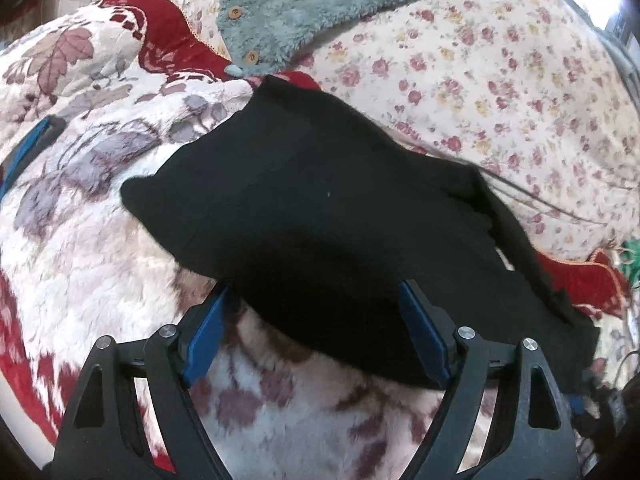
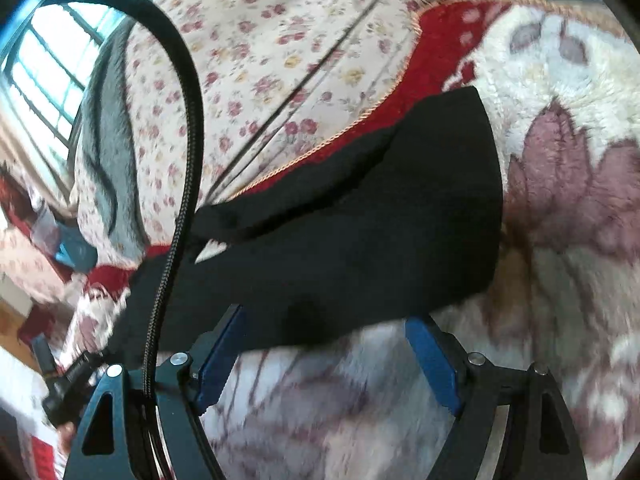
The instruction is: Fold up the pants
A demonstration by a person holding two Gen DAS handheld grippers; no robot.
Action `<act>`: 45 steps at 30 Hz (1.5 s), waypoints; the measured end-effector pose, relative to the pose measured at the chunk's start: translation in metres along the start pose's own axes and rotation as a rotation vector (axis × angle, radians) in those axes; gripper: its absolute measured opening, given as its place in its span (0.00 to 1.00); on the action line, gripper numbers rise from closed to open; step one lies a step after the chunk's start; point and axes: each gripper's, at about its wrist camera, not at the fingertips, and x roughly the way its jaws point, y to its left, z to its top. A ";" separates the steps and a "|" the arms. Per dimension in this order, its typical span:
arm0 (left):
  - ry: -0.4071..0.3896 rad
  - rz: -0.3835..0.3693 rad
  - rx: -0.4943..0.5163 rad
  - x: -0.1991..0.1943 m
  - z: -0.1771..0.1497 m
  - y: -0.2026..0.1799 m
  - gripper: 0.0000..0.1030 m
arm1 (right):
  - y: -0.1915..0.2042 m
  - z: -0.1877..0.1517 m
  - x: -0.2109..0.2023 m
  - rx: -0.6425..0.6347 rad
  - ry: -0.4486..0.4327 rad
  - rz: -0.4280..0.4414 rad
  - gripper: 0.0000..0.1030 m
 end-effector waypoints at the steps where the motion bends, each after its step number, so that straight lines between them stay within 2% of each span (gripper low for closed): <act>1: -0.005 0.018 0.025 0.003 0.002 -0.004 0.80 | -0.006 0.004 0.002 0.029 -0.016 0.025 0.78; 3: -0.002 0.037 0.065 0.008 0.007 -0.010 0.80 | -0.008 0.010 0.006 0.049 -0.026 0.044 0.78; 4: -0.001 0.031 0.074 0.010 0.009 -0.012 0.80 | -0.007 0.013 0.009 0.044 -0.030 0.050 0.73; 5: 0.003 0.016 0.073 0.012 0.011 -0.011 0.80 | -0.007 0.016 0.012 0.038 -0.031 0.052 0.65; 6: 0.010 0.000 0.066 0.013 0.013 -0.010 0.80 | -0.007 0.017 0.016 0.034 -0.024 0.049 0.48; 7: 0.010 -0.028 0.057 0.012 0.014 -0.008 0.79 | -0.008 0.019 0.021 0.037 -0.022 0.043 0.36; 9: 0.016 -0.090 0.044 0.012 0.016 -0.005 0.51 | -0.008 0.020 0.022 0.039 -0.032 0.051 0.21; 10: 0.029 -0.088 0.048 0.013 0.018 -0.004 0.31 | -0.007 0.020 0.020 0.030 -0.039 0.063 0.15; 11: 0.026 -0.083 0.050 0.013 0.018 -0.004 0.23 | -0.005 0.019 0.017 0.013 -0.054 0.062 0.14; 13: 0.010 -0.091 0.049 0.009 0.018 -0.004 0.15 | 0.004 0.018 0.010 -0.033 -0.083 0.053 0.09; 17: -0.074 -0.110 0.093 -0.017 0.019 -0.008 0.11 | 0.019 0.012 -0.006 -0.103 -0.110 0.059 0.06; 23: -0.075 -0.155 0.081 -0.036 0.019 -0.004 0.10 | 0.032 0.006 -0.036 -0.137 -0.142 0.100 0.05; 26: -0.092 -0.140 0.084 -0.050 0.019 0.005 0.09 | 0.039 0.001 -0.051 -0.159 -0.140 0.116 0.05; 31: -0.086 -0.120 0.083 -0.077 0.019 0.036 0.09 | 0.050 -0.016 -0.062 -0.186 -0.096 0.155 0.05; 35: -0.037 -0.082 0.077 -0.082 0.008 0.062 0.09 | 0.057 -0.039 -0.061 -0.196 -0.033 0.196 0.05; 37: 0.000 -0.058 0.086 -0.076 -0.001 0.068 0.10 | 0.053 -0.051 -0.052 -0.174 0.024 0.198 0.05; 41: 0.037 -0.011 0.093 -0.062 -0.019 0.071 0.11 | 0.025 -0.063 -0.037 -0.091 0.095 0.088 0.18; 44: 0.025 -0.016 0.083 -0.065 -0.022 0.074 0.12 | -0.005 -0.064 -0.050 0.008 0.070 0.105 0.24; 45: 0.026 -0.019 0.078 -0.065 -0.021 0.074 0.12 | -0.012 -0.063 -0.052 0.025 0.064 0.105 0.30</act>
